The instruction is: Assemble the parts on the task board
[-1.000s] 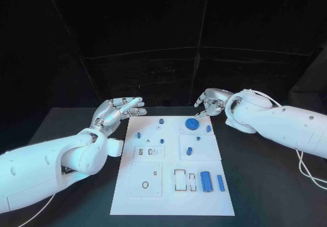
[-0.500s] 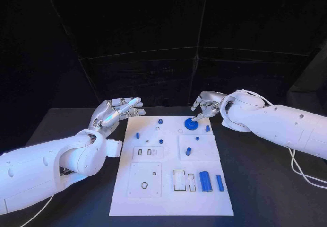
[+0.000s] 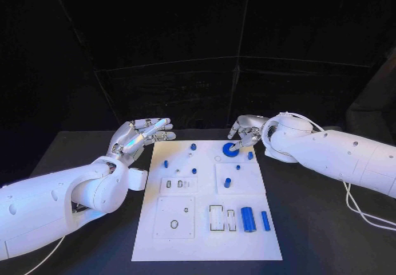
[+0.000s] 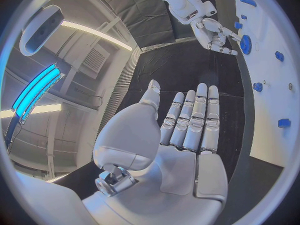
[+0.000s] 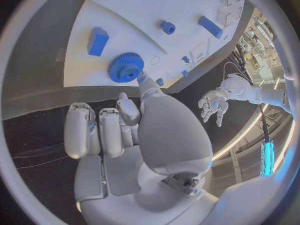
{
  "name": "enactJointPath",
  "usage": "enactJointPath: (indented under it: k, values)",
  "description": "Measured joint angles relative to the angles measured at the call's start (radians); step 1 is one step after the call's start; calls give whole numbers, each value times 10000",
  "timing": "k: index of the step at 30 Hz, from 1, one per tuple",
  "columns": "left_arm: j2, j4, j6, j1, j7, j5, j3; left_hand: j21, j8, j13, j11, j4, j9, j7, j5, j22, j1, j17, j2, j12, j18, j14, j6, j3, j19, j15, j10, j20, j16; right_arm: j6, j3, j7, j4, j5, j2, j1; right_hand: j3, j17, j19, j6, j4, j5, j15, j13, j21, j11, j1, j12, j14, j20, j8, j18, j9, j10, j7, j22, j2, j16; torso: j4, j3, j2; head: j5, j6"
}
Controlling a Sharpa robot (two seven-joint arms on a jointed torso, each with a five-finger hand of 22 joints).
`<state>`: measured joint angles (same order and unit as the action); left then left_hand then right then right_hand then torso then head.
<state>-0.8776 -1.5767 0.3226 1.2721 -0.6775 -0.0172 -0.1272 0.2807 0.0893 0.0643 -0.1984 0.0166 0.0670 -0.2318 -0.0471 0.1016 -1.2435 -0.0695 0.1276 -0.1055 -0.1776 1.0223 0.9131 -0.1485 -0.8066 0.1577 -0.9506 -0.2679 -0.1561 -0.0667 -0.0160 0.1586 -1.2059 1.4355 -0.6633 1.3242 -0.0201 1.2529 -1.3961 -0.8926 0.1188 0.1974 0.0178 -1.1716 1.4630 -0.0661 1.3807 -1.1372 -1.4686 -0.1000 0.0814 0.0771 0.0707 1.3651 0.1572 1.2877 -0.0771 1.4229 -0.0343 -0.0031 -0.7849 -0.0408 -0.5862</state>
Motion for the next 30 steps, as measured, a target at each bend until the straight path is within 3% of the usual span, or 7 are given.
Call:
enactJointPath:
  k: [26, 30]
  values:
    - [22, 56, -21, -1, 0, 1, 0, 0, 1, 0, 0, 0, 0, 0, 0, 2, 0, 0, 0, 0, 0, 0, 0, 0, 0, 0, 0, 0, 0, 338, 5, -5, 54, 471, 64, -160, 43, 142, -41, -104, -103, 37, 1, -445, 40, 37, 278, -390, 0, 31, 137, 1, 10, 107, -38, 86, 117, 68, -4, -4, -1, 0, -41]
    - [26, 67, -23, -1, 0, 1, 0, 0, 1, 0, 0, 0, 0, 0, 0, 3, 0, 0, 0, 0, 0, 0, 0, 0, 0, -1, 0, 0, 0, 338, -3, -5, 46, 538, 70, -169, 164, 176, -70, -202, -224, -143, 1, -541, 40, 37, 448, -482, 0, 2, 193, 3, 21, 107, -49, 118, 287, 81, -4, -3, -1, 6, -41]
